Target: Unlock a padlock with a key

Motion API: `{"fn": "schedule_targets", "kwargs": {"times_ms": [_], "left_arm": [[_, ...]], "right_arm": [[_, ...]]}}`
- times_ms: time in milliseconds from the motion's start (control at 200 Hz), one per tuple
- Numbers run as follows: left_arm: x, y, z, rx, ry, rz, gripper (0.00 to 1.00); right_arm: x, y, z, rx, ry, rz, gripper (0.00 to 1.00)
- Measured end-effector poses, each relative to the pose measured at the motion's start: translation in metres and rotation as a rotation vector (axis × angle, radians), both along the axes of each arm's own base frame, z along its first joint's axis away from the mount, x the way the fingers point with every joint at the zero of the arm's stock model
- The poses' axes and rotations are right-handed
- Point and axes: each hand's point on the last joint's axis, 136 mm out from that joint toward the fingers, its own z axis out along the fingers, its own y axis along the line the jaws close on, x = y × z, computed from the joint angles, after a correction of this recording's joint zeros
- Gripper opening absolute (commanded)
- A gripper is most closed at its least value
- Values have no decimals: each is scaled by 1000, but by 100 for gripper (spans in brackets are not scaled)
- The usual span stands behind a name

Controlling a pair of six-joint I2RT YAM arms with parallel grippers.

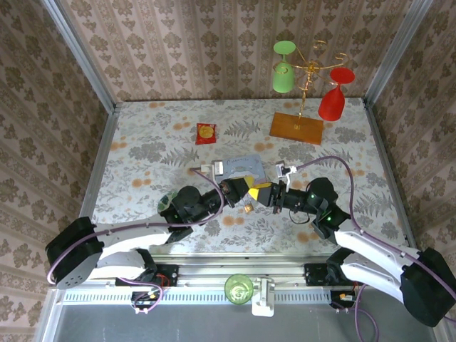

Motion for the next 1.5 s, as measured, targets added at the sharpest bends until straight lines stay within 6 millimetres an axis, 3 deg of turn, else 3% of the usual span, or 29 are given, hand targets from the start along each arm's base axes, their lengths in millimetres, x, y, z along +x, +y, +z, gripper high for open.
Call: {"fn": "schedule_targets", "kwargs": {"times_ms": [70, 115, 150, 165, 185, 205, 355, 525, 740, 945, 1145, 1425, 1500], "left_arm": [[-2, 0, -2, -2, 3, -10, 18], [-2, 0, -3, -4, 10, -11, 34], [-1, 1, -5, 4, 11, -7, 52], [-1, 1, -6, 11, 12, -2, 67], [-1, 2, -8, 21, 16, 0, 94], [0, 3, -9, 30, 18, 7, 100], [2, 21, -10, 94, 25, 72, 100], [5, 42, -14, 163, 41, 145, 100], [1, 38, -94, 394, 143, 157, 100], [-1, 30, -144, 527, 197, 157, 96], [7, 24, -192, 605, 262, 180, 83], [26, 17, -223, 616, 310, 220, 75], [31, 10, -222, 585, 307, 226, 70]], "right_arm": [[-1, -2, -2, -3, 2, -7, 0], [-2, -3, -3, -9, 5, -12, 0], [-3, -4, -4, -12, 6, -15, 0], [-4, -5, -4, -14, 5, -16, 0], [-4, -6, -4, -14, 4, -17, 0], [-5, -6, -3, -15, 2, -19, 0], [-6, -12, -15, -67, 23, -46, 0], [-1, -21, -63, -216, 160, -109, 0], [-3, -37, -117, -383, 328, -170, 0], [-6, -58, -147, -484, 438, -239, 0], [-5, -76, -163, -547, 495, -304, 0], [-7, -77, -163, -552, 494, -304, 0], [-8, -78, -162, -553, 485, -303, 0]]}}
